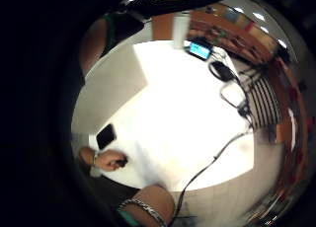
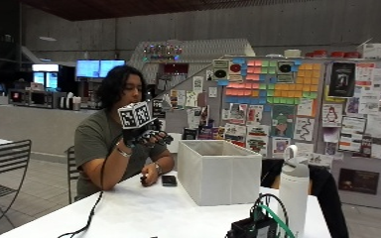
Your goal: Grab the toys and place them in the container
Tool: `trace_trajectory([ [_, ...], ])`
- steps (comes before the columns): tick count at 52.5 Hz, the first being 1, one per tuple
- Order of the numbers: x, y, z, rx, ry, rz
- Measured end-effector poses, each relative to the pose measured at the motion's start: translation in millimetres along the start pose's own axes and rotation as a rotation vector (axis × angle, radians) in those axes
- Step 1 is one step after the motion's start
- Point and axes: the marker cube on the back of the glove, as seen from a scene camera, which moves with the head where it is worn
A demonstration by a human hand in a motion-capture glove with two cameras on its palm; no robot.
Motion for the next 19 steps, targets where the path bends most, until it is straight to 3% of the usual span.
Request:
trace_trajectory([
  [6,31,-15,15,-0.091,-0.018,0.141],
  [19,50,-24,29,-0.115,-0.004,0.209],
])
